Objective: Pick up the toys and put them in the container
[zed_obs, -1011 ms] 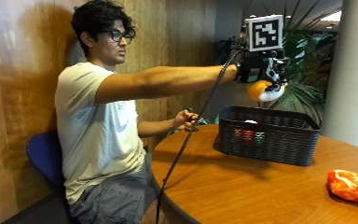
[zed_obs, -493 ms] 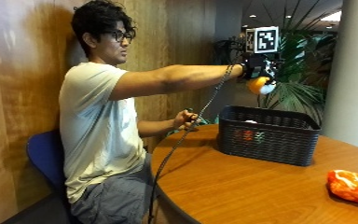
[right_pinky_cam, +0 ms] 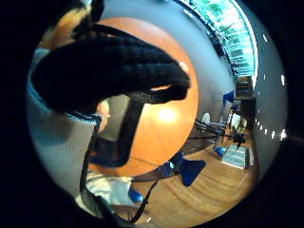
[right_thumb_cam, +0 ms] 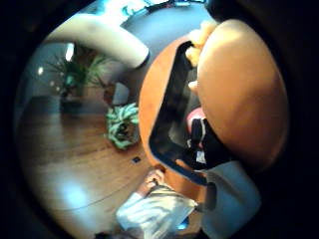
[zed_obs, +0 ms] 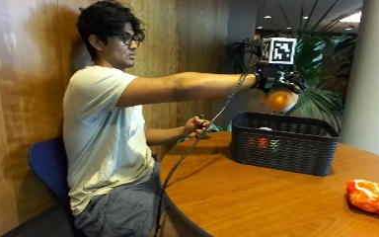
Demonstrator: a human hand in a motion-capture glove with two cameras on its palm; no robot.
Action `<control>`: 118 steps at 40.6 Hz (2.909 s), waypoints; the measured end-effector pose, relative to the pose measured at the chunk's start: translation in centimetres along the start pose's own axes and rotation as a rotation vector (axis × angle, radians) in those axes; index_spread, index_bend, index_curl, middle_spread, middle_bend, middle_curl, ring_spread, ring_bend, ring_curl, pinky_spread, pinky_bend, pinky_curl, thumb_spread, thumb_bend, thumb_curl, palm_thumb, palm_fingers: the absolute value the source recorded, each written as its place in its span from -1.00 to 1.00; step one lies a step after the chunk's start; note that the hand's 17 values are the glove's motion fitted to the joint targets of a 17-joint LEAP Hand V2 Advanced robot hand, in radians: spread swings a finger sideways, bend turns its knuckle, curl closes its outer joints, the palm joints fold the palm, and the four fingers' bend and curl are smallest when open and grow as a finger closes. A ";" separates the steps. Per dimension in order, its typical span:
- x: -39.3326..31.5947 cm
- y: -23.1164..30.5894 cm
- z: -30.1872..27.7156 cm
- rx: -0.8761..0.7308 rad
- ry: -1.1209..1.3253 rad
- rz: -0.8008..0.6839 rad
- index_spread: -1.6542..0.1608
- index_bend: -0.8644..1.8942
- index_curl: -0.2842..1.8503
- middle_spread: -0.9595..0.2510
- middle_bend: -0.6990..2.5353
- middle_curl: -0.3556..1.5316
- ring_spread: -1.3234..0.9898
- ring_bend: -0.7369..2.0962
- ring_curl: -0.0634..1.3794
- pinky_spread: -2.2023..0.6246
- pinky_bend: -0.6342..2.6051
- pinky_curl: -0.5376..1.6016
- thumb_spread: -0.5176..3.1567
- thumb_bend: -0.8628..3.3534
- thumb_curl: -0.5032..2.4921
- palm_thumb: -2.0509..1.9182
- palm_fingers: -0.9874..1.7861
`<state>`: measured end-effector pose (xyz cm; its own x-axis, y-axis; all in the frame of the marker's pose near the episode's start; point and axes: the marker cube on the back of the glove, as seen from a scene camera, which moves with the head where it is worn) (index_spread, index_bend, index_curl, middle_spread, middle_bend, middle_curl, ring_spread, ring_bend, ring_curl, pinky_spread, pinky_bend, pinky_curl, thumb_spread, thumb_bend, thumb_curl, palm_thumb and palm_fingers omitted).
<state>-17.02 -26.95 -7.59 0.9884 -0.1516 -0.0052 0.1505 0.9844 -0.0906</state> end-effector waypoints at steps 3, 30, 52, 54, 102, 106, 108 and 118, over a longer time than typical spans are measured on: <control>-0.2 -0.1 0.0 0.014 -0.003 0.004 0.43 -0.16 -0.05 0.13 -0.24 0.23 -0.13 0.21 0.03 0.45 0.31 -0.01 -0.23 -0.54 0.02 0.23 -0.55; 0.2 7.6 -0.2 -0.026 -0.042 -0.056 0.48 -0.24 -0.24 0.56 -0.49 -0.11 0.15 -0.19 -0.27 0.60 0.09 -0.16 -0.01 -0.59 -0.26 0.15 -0.37; 8.4 23.1 6.9 0.038 0.001 -0.138 0.48 -0.21 -0.24 0.60 -0.48 -0.24 0.16 -0.24 -0.31 0.60 0.03 -0.19 0.03 -0.59 -0.34 0.17 -0.31; 9.1 24.0 7.6 0.025 0.005 -0.128 0.48 -0.20 -0.24 0.60 -0.48 -0.24 0.16 -0.24 -0.31 0.60 0.03 -0.20 0.03 -0.59 -0.35 0.17 -0.31; 13.2 30.6 13.5 0.051 0.034 0.033 0.48 -0.20 -0.25 0.61 -0.47 -0.32 0.16 -0.26 -0.32 0.60 -0.01 -0.20 0.04 -0.60 -0.40 0.17 -0.31; 13.4 30.6 13.5 0.053 0.027 0.049 0.48 -0.20 -0.25 0.61 -0.47 -0.32 0.16 -0.27 -0.32 0.60 -0.02 -0.20 0.04 -0.60 -0.40 0.17 -0.30; 13.4 30.6 13.6 0.055 0.030 0.057 0.48 -0.20 -0.25 0.61 -0.47 -0.33 0.16 -0.27 -0.32 0.60 -0.02 -0.20 0.04 -0.59 -0.40 0.17 -0.30; 13.1 30.7 13.3 0.060 -0.003 0.042 0.48 -0.20 -0.25 0.61 -0.47 -0.33 0.16 -0.27 -0.32 0.60 -0.02 -0.20 0.04 -0.59 -0.40 0.17 -0.30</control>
<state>0.81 2.50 2.85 0.9940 -0.1097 -0.0051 0.1095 0.9935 -0.0305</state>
